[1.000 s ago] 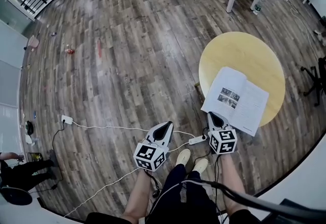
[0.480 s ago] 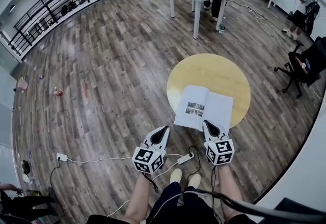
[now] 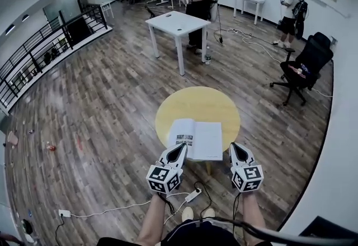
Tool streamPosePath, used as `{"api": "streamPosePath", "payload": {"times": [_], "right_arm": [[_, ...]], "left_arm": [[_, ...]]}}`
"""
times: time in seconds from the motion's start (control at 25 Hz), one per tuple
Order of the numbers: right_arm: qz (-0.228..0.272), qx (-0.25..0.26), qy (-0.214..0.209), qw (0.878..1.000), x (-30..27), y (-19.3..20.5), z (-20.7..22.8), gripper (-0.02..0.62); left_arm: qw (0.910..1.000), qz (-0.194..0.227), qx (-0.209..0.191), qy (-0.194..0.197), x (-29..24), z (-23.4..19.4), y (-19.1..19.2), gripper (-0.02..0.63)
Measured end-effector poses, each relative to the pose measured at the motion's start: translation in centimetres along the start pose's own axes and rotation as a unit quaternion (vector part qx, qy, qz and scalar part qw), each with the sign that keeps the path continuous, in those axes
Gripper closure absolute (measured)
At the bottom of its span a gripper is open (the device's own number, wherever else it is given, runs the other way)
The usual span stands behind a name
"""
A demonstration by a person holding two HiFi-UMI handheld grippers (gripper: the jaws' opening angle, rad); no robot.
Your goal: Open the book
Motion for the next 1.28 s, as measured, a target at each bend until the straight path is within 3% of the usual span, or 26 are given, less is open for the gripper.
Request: {"api": "streamPosePath", "payload": {"times": [0.44,1.28], "right_arm": [[0.024,0.002,0.034,0.999,6.9,-2.8,2.7,0.592],[0.014,0.002,-0.004,1.000,6.2,-2.6,0.6,0.592]], "left_arm": [[0.9970,-0.002,-0.036,0.069,-3.2,7.5,-1.3,0.607],[0.9980,-0.005,-0.042,0.047,-1.3,6.9,-1.6,0.607]]}}
Point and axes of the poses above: the fingertips, and each gripper's own axes: x backward along the fingers, z to its right, y out of its underside, the point moved 9 cm from there along x, backward along the fingers, and after that the axes turned 6 degrees about z, right-handed, at the moved point
